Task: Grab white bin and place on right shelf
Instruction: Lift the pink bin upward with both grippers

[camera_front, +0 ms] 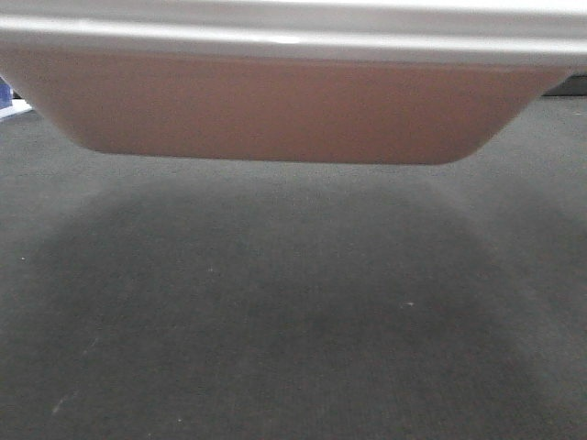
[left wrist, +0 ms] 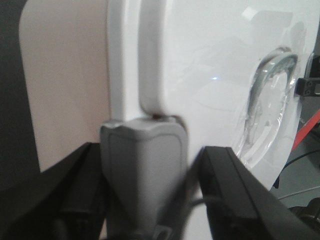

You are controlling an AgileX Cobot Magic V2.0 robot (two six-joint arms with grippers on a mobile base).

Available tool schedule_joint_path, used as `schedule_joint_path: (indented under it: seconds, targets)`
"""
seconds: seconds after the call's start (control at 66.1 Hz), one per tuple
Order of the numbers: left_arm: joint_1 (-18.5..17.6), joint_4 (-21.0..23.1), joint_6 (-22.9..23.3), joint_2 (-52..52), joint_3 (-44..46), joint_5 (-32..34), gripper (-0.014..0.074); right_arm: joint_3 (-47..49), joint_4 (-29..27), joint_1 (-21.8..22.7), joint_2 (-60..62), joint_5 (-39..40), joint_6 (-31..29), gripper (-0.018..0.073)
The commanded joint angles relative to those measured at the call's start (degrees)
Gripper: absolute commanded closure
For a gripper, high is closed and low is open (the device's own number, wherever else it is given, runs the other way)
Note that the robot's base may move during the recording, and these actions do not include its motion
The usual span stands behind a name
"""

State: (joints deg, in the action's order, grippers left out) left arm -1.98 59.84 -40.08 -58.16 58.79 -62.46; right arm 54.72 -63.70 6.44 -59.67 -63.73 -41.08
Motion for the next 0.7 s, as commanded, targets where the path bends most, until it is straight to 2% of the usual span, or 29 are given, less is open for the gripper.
schedule_joint_path:
  seconds: [0.0, 0.303, 0.681]
  targets:
    - [-2.0, 13.6, -0.4, 2.3, 2.1, -8.8, 0.04, 2.1, -16.6, -1.5, 1.9, -9.3, -0.6, 0.0179]
    - [-2.0, 13.6, 0.9, 2.5, 2.1, -9.3, 0.04, 2.1, -17.4, -1.5, 3.6, -10.5, -0.6, 0.0179]
    - [-2.0, 13.2, 1.0, 2.5, 2.1, -5.5, 0.0394, 2.1, -17.4, -1.5, 5.6, -10.5, -0.6, 0.0179]
